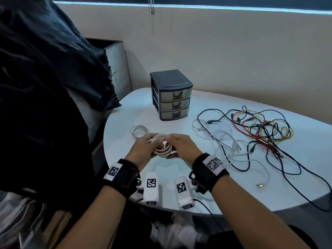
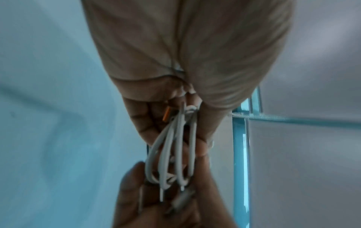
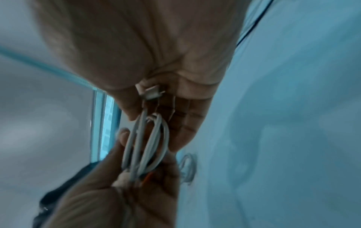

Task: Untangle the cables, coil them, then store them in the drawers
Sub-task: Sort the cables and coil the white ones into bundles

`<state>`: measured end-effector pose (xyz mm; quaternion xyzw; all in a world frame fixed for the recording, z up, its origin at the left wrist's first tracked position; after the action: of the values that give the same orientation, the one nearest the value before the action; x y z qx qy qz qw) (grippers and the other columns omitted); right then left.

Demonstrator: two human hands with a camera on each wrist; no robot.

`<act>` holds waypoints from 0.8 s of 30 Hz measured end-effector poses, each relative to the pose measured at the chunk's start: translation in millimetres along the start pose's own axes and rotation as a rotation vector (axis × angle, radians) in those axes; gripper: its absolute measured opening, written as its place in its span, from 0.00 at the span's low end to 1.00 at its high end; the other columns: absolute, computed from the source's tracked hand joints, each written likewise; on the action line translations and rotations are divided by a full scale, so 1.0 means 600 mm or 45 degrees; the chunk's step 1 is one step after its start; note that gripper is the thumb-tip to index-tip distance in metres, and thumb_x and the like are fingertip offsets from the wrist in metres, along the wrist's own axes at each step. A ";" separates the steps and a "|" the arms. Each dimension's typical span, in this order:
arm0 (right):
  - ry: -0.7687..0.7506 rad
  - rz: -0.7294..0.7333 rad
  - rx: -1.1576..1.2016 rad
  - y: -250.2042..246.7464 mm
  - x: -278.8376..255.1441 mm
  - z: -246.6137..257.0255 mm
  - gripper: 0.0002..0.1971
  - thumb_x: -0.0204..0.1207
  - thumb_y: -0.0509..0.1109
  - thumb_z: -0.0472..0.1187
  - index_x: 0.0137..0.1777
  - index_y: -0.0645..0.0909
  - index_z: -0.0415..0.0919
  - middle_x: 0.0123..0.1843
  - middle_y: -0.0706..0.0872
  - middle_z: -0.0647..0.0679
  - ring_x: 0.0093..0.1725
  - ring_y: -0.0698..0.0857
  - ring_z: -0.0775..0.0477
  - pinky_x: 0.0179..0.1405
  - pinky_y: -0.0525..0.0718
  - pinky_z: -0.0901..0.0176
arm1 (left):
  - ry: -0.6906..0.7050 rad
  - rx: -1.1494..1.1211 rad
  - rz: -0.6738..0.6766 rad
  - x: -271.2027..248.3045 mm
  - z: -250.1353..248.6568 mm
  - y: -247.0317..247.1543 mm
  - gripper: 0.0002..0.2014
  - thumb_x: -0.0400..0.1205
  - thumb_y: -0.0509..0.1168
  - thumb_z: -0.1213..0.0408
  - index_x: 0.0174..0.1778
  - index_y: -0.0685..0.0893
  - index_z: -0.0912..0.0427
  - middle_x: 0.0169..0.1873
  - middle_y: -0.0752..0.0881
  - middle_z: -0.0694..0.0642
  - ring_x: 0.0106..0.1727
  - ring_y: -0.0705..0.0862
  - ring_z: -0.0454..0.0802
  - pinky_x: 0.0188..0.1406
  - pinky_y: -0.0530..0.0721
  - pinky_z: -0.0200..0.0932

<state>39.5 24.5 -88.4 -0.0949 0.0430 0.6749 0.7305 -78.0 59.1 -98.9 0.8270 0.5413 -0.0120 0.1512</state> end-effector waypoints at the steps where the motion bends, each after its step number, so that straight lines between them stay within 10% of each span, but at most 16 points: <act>1: -0.001 -0.032 0.111 -0.006 -0.006 0.007 0.14 0.86 0.64 0.42 0.53 0.85 0.30 0.43 0.83 0.38 0.41 0.84 0.44 0.37 0.88 0.55 | -0.015 -0.163 0.033 0.000 -0.005 0.012 0.08 0.85 0.63 0.71 0.57 0.83 0.66 0.29 0.83 0.53 0.31 0.83 0.44 0.38 0.86 0.37; 6: -0.143 -0.096 0.336 -0.029 -0.034 0.035 0.08 0.85 0.64 0.36 0.55 0.86 0.38 0.41 0.82 0.40 0.41 0.83 0.46 0.39 0.88 0.54 | -0.135 -0.660 0.135 -0.002 -0.025 0.062 0.12 0.88 0.55 0.62 0.58 0.82 0.63 0.24 0.75 0.50 0.22 0.75 0.41 0.27 0.81 0.34; 11: -0.320 -0.125 -0.112 -0.046 -0.052 0.058 0.05 0.85 0.66 0.35 0.53 0.84 0.41 0.34 0.85 0.44 0.32 0.84 0.50 0.32 0.88 0.54 | -0.222 -0.542 0.024 -0.003 -0.001 0.071 0.12 0.88 0.59 0.57 0.51 0.85 0.61 0.19 0.64 0.47 0.17 0.62 0.40 0.22 0.61 0.31; 24: -0.405 -0.457 -0.985 -0.063 -0.160 0.018 0.10 0.85 0.62 0.48 0.43 0.76 0.46 0.33 0.85 0.51 0.34 0.82 0.44 0.38 0.82 0.44 | -0.317 -0.306 -0.097 -0.073 0.063 0.071 0.08 0.83 0.64 0.73 0.51 0.89 0.68 0.26 0.73 0.54 0.19 0.65 0.43 0.21 0.75 0.35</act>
<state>68.0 -69.7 -56.8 -0.2618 -0.3422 0.5102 0.7443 -52.7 -5.7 -117.1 0.7740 0.5470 -0.0553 0.3141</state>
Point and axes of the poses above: each hand's wrist, its own x-axis towards the middle knuckle, its own y-axis out of the palm, z = x × y, the point moved 10 cm from there along x, towards the middle knuckle
